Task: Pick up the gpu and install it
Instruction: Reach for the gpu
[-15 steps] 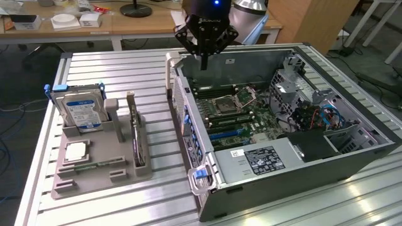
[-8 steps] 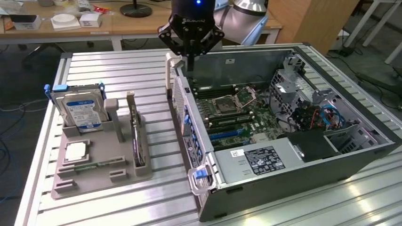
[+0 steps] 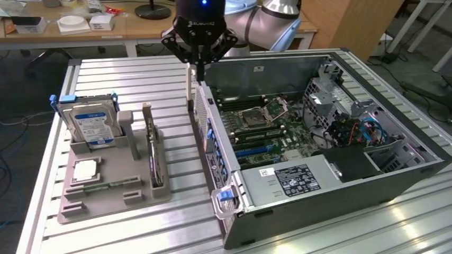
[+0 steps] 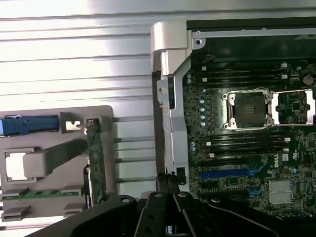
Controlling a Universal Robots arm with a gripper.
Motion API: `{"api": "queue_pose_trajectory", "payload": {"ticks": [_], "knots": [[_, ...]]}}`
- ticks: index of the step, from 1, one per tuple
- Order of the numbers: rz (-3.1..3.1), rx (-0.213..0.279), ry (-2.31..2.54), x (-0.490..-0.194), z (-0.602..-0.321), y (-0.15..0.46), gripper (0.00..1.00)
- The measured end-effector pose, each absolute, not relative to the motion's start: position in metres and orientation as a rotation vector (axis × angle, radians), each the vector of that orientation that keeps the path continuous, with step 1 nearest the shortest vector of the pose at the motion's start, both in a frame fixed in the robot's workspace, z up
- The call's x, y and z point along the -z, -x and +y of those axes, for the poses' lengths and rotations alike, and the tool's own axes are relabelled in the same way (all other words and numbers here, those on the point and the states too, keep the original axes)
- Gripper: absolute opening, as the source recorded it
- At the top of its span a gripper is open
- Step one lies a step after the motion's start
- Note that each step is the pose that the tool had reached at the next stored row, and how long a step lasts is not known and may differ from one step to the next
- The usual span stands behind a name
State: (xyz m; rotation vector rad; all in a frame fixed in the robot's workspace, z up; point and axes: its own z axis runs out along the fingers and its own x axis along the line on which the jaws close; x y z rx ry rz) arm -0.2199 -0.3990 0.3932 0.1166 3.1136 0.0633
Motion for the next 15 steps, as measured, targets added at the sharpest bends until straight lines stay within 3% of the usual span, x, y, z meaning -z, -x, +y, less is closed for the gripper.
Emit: {"api": "queue_pose_trajectory", "payload": {"ticks": [15], "knots": [[3.114, -0.063, -0.116, -0.393, -0.399, 0.266, 0.10]]}}
